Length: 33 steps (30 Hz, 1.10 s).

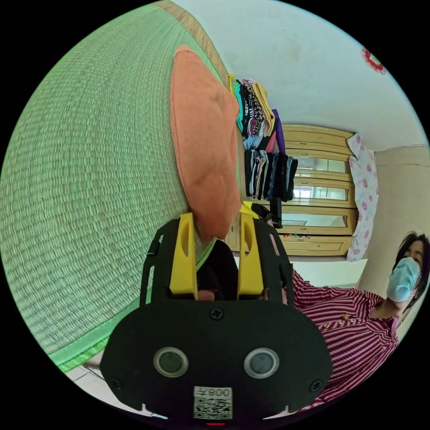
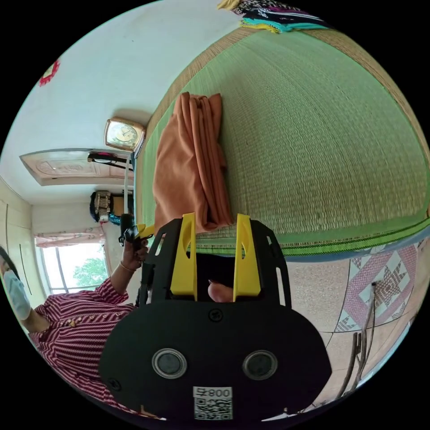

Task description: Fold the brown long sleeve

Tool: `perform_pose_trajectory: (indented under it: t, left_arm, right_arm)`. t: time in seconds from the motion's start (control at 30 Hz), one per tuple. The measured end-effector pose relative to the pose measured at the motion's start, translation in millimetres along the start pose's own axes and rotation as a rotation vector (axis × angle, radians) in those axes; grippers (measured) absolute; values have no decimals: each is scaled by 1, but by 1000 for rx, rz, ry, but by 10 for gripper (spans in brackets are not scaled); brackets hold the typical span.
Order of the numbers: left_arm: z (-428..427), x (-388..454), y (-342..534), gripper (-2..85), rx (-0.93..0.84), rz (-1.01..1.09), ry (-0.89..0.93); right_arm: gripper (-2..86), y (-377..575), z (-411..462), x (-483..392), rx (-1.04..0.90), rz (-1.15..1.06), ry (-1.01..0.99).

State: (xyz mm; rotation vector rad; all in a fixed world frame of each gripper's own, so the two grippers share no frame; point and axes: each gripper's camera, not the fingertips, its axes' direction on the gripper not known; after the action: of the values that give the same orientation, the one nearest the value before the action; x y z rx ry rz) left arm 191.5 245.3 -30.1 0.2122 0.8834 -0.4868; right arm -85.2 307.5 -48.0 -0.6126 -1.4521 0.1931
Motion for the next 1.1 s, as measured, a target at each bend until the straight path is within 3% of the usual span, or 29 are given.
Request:
perform_pose_trajectory:
  t: [0.5, 1.1]
  left_arm:
    - [28, 25, -14, 94, -24, -84, 29]
    - [65, 131, 29, 43, -73, -55, 2]
  right_arm:
    - [122, 9, 16, 68, -23, 73, -188]
    - [56, 69, -23, 76, 2, 12, -175]
